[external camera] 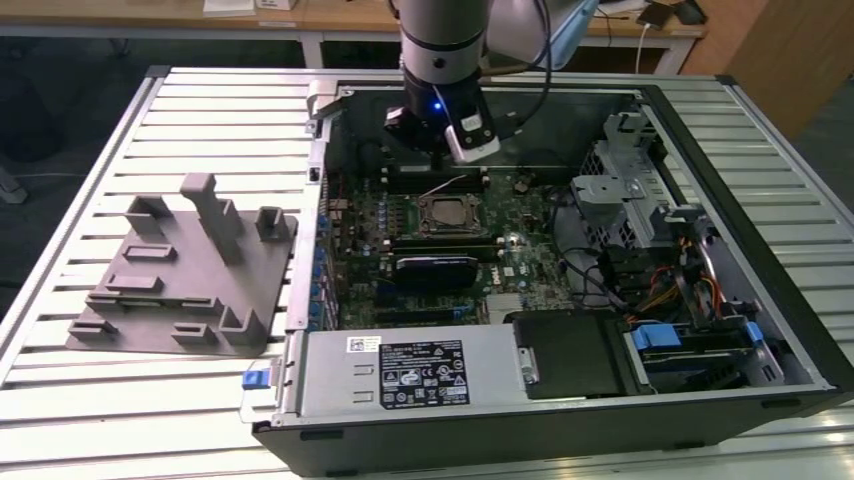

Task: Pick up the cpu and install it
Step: 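Install the first cpu locking lever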

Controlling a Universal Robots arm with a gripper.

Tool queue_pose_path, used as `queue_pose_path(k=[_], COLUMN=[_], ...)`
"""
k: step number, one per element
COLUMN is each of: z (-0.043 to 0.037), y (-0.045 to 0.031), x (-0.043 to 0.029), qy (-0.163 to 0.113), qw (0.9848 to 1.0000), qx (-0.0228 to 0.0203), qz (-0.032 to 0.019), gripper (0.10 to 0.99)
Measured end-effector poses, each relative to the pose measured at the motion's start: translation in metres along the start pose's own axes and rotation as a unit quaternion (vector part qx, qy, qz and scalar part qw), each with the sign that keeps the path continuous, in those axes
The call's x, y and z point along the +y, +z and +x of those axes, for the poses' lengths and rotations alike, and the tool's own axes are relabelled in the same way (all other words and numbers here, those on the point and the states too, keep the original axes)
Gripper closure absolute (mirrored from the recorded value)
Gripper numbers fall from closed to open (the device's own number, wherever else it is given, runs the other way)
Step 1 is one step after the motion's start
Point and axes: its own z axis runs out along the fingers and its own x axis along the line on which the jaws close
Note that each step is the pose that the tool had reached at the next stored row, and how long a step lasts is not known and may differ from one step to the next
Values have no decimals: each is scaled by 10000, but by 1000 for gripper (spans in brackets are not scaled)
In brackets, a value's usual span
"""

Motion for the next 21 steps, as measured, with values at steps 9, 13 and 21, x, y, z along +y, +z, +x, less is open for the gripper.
queue_pose_path(k=[9, 13, 21], z=[0, 1, 1], y=[58, 102, 172], x=[-25, -40, -67], qy=[64, 135, 242], qw=[9996, 9993, 9986], qx=[-286, -335, -470], qz=[-20, -21, -32], gripper=[980, 980, 980])
